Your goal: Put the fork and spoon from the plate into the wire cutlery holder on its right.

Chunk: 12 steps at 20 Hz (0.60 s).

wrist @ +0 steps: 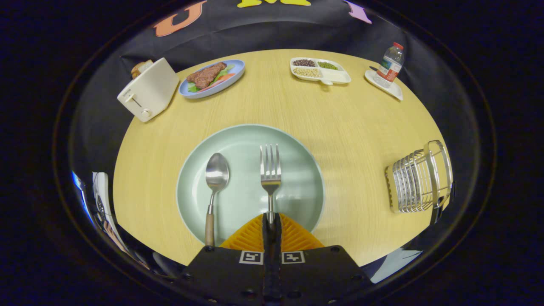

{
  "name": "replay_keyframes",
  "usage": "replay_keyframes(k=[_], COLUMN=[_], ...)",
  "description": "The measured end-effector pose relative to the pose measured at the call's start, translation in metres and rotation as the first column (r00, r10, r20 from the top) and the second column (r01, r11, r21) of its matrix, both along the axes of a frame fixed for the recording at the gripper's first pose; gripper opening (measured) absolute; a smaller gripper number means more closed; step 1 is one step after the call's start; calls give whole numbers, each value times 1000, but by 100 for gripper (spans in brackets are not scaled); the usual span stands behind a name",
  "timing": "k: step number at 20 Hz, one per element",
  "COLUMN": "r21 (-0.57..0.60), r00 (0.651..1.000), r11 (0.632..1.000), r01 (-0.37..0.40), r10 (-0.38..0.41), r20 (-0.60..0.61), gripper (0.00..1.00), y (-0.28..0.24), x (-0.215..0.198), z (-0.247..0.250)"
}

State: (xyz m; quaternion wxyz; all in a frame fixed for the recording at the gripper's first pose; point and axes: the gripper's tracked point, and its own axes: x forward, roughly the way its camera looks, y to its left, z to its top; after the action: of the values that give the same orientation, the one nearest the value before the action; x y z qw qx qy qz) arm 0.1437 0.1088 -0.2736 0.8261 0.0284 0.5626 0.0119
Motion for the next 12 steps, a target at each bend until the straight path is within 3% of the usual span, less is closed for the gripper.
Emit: replay_keyframes(k=[8, 12], r21=[-5, 3], r00=[994, 990], r11=[999, 1000], r01=[-33, 6], r10=[33, -7], r20=[103, 138], gripper=[1, 1], y=[-48, -100], x=[-19, -25], z=[64, 89])
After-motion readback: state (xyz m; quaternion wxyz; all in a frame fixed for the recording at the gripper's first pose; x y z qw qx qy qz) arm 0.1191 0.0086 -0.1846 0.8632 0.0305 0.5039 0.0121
